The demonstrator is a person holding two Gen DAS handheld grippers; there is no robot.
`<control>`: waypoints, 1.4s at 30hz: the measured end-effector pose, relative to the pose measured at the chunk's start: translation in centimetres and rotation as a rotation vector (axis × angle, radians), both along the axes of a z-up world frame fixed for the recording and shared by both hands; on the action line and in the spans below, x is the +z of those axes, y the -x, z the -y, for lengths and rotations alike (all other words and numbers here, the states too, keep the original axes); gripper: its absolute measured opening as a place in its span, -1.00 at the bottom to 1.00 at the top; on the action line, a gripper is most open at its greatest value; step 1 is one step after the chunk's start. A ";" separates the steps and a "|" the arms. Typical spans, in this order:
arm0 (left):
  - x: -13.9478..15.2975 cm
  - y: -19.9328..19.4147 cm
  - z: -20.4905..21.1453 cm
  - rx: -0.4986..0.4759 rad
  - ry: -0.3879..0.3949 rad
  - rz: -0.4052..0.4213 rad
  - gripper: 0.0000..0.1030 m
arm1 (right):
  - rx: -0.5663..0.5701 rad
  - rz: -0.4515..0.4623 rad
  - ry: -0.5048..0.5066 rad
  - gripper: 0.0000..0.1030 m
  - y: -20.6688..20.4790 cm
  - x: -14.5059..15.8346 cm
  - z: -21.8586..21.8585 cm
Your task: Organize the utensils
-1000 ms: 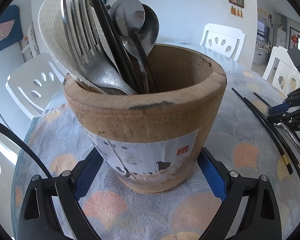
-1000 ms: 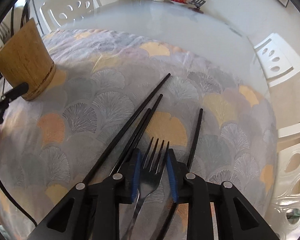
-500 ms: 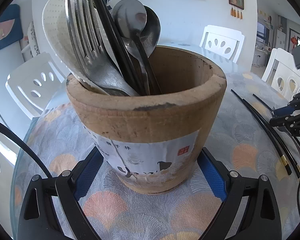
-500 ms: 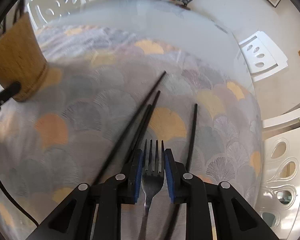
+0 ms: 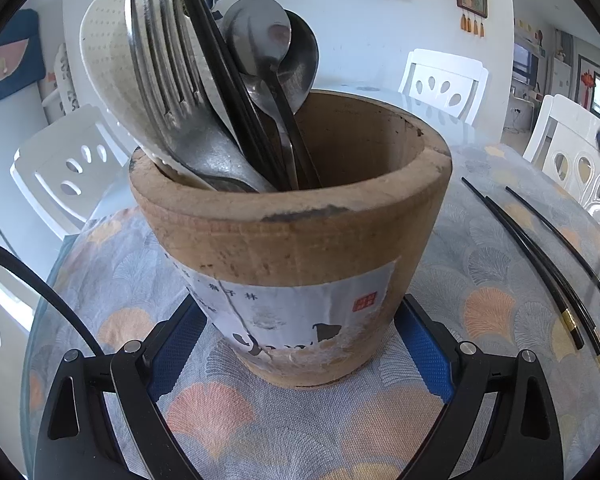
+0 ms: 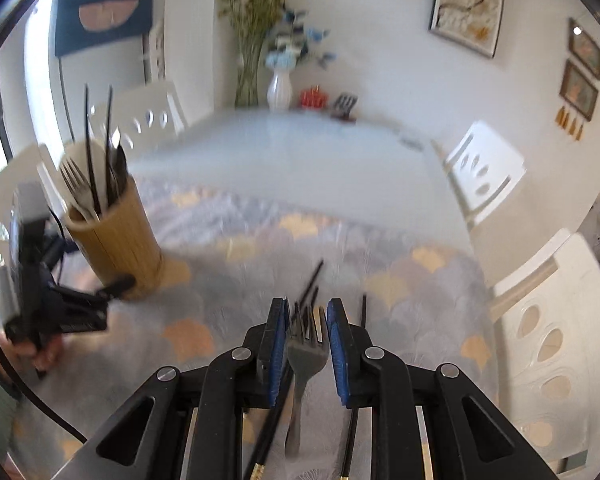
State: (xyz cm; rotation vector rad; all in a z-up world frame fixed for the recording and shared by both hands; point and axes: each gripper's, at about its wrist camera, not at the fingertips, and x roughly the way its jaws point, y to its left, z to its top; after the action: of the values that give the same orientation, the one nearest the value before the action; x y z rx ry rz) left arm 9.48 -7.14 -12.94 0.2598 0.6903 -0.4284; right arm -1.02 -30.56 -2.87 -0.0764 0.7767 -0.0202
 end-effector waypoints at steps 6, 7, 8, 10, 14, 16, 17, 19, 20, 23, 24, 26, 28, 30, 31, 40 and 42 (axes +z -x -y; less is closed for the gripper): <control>-0.1 0.0 0.3 0.000 -0.009 -0.001 0.84 | 0.001 0.153 -0.037 -0.94 -0.5 4.1 -0.7; -0.1 -0.1 0.3 0.000 -0.010 -0.002 0.84 | 0.001 0.166 -0.039 -0.95 -0.5 4.5 -0.9; -0.1 -0.1 0.4 0.000 -0.012 -0.003 0.84 | 0.006 0.186 -0.047 -0.95 -0.8 5.1 -1.0; -0.2 -0.2 0.5 0.000 -0.015 -0.005 0.84 | 0.012 0.216 -0.049 -0.96 -1.6 5.9 -1.4; -0.1 -0.3 0.6 0.000 -0.012 -0.007 0.84 | 0.032 0.227 -0.057 -0.96 -2.6 6.3 -2.0; -0.1 -0.3 0.6 0.000 -0.010 -0.004 0.84 | 0.065 0.175 -0.091 -0.96 -3.3 5.7 -2.2; -0.1 -0.3 0.5 0.000 -0.010 -0.004 0.84 | 0.066 0.151 -0.102 -0.95 -3.4 5.1 -2.2; -0.1 -0.3 0.5 0.001 -0.010 -0.004 0.84 | 0.074 0.049 -0.166 -0.81 -4.0 3.3 -2.0; -0.1 -0.3 0.5 0.001 -0.010 -0.004 0.84 | 0.069 -0.026 -0.245 -0.73 -4.4 1.8 -1.8; -0.2 -0.2 0.5 0.001 -0.014 -0.001 0.84 | 0.016 -0.194 -0.457 -0.60 -5.0 -2.5 -0.9; -0.2 -0.2 0.5 0.001 -0.015 -0.001 0.85 | -0.013 -0.252 -0.544 -0.60 -5.2 -4.3 -0.6; -0.2 -0.2 0.6 0.001 -0.018 -0.001 0.85 | -0.064 -0.371 -0.643 -0.60 -5.5 -7.4 -0.3; -0.2 -0.2 0.7 0.001 -0.020 -0.001 0.85 | -0.102 -0.446 -0.706 -0.60 -5.5 -9.3 -0.2; -0.2 -0.2 0.7 0.001 -0.020 -0.001 0.85 | -0.185 -0.515 -0.701 -0.60 -5.2 -11.0 0.0; -0.2 -0.2 0.7 0.000 -0.020 -0.002 0.85 | -0.219 -0.533 -0.681 -0.60 -5.2 -11.5 0.1; -0.1 -0.2 0.4 -0.002 -0.010 -0.004 0.84 | -0.395 -0.375 -0.617 -0.60 -7.3 -12.2 3.4; -0.1 -0.2 0.4 -0.004 -0.006 -0.005 0.84 | -0.410 -0.339 -0.619 -0.60 -8.7 -12.2 3.9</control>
State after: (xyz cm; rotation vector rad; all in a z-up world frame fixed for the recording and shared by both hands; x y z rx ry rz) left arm 9.70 -7.52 -13.07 0.2660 0.6961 -0.4305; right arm 7.63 -34.49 -15.05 0.6835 1.0960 -0.1576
